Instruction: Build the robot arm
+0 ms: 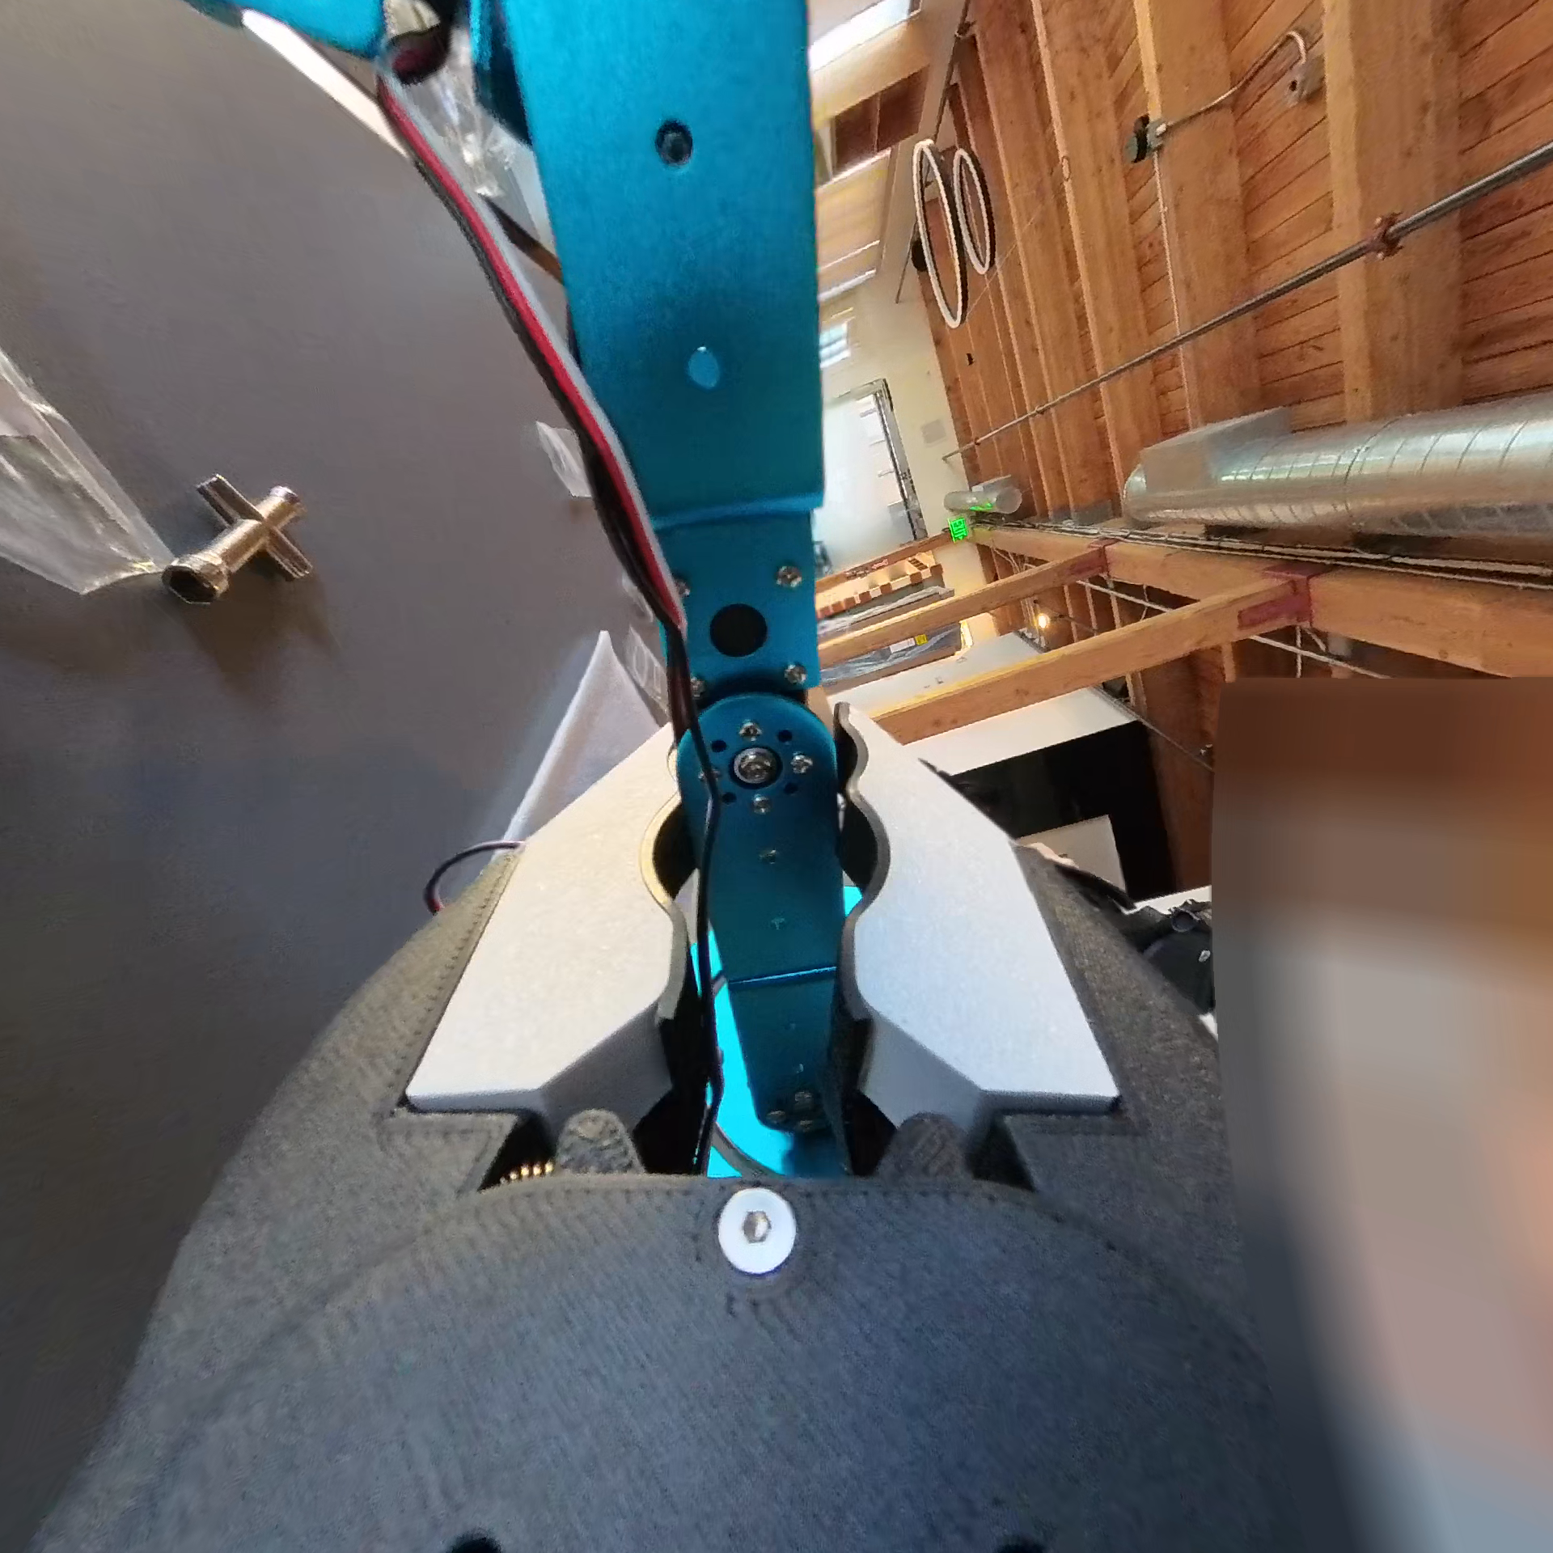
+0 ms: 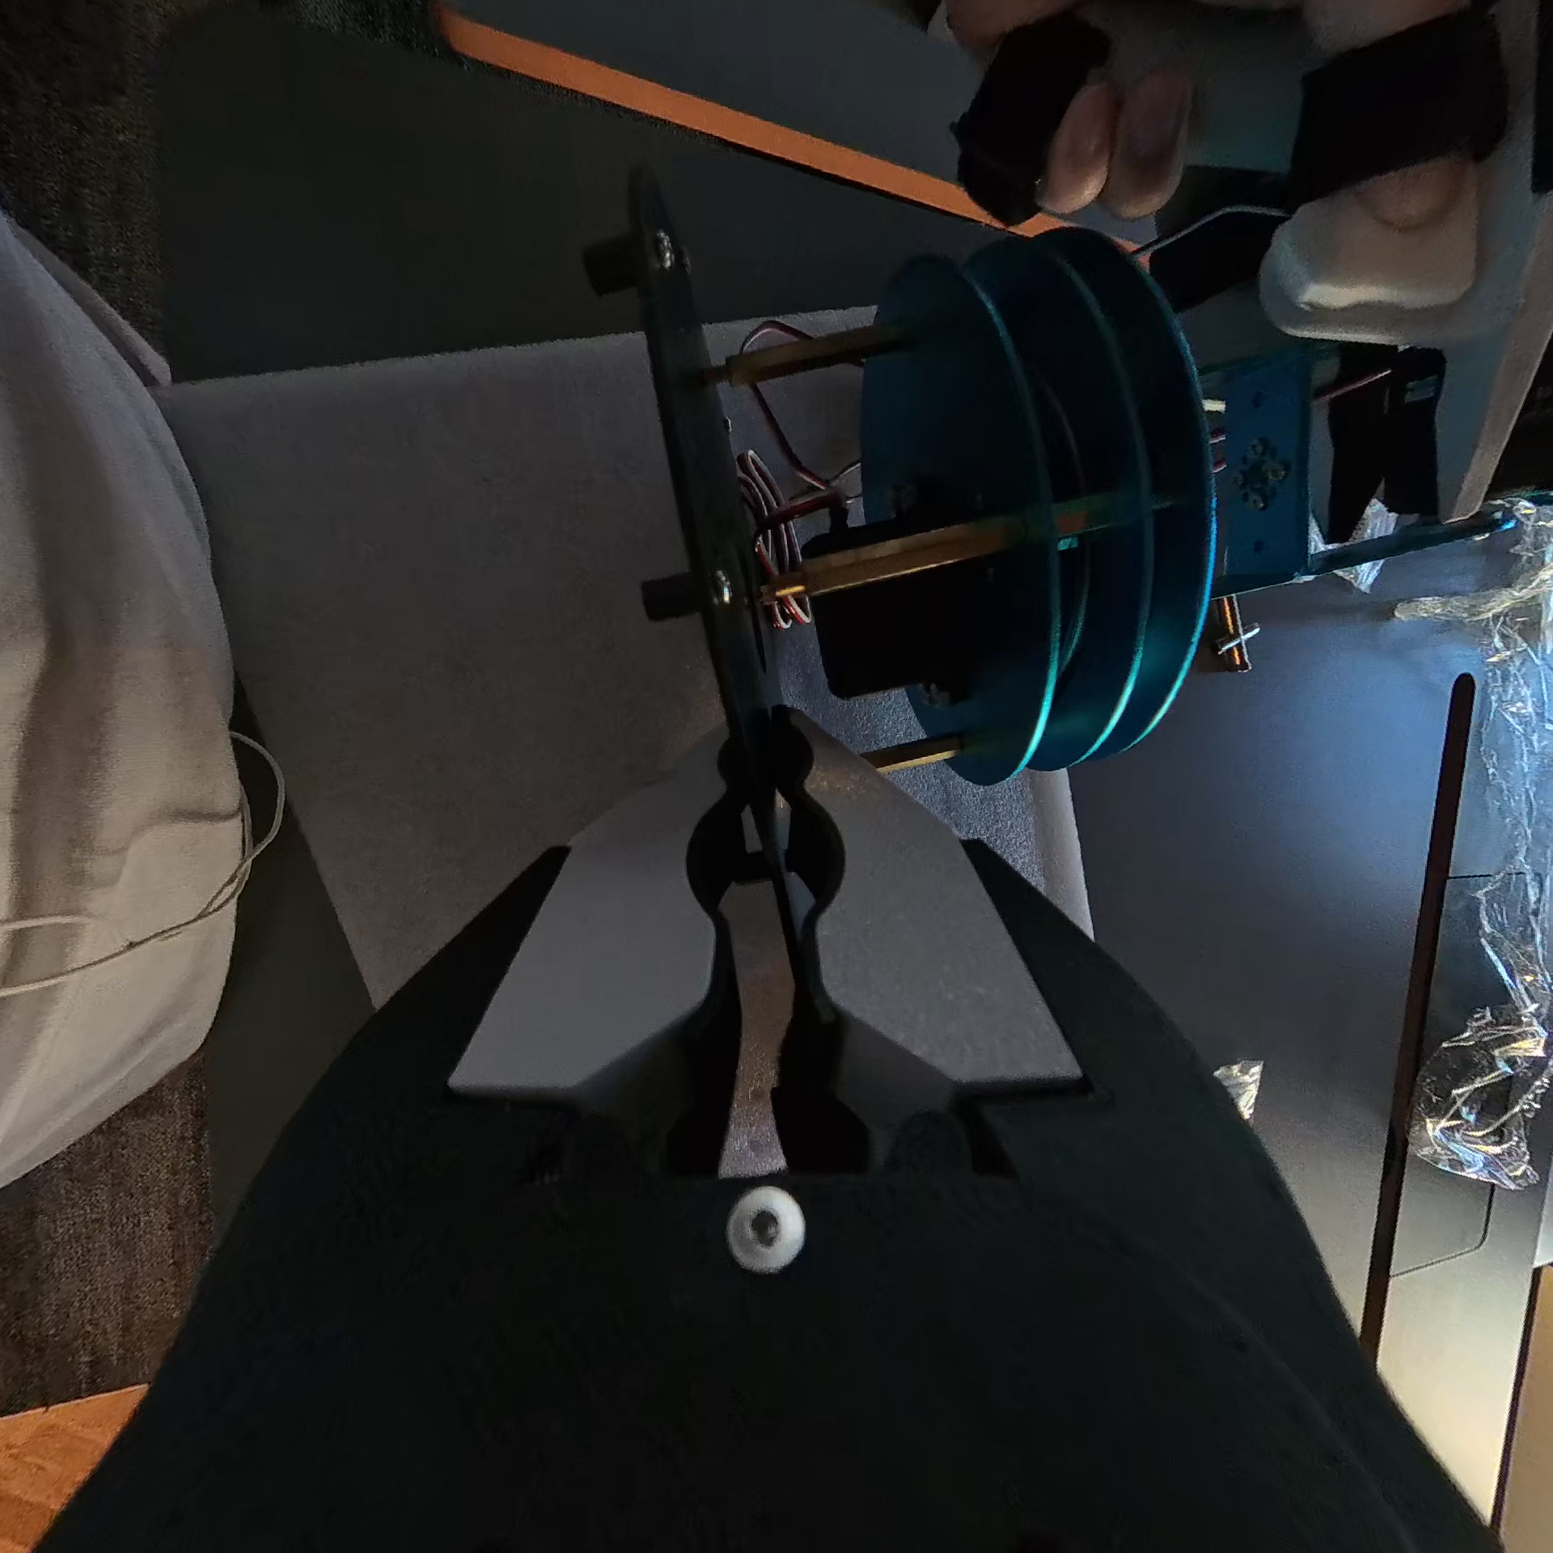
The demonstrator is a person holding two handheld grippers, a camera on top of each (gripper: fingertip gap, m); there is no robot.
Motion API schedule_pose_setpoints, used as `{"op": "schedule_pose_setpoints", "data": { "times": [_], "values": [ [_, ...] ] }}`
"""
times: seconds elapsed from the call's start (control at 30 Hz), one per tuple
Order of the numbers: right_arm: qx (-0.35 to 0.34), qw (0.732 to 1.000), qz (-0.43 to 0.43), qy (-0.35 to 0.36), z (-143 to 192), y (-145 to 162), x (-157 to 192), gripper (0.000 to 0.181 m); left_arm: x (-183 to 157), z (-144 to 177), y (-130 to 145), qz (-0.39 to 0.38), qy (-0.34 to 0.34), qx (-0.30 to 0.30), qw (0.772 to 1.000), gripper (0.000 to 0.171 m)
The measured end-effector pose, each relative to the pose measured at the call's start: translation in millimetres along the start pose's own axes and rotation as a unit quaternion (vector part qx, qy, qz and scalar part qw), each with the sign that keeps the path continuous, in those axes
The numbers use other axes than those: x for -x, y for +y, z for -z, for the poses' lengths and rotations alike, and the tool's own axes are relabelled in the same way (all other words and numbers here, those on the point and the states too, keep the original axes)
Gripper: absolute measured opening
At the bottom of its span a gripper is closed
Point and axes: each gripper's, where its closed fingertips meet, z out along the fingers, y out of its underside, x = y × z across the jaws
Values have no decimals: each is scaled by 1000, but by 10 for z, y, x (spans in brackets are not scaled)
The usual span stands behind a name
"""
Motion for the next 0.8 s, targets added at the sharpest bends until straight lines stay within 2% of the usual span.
{"op": "schedule_pose_setpoints", "data": {
  "times": [0.8],
  "values": [
    [6, 1000, -16, -19, -2, 3, -5, 1, -148, 54, 21, -70, 3, -8, 998, 29]
  ]
}}
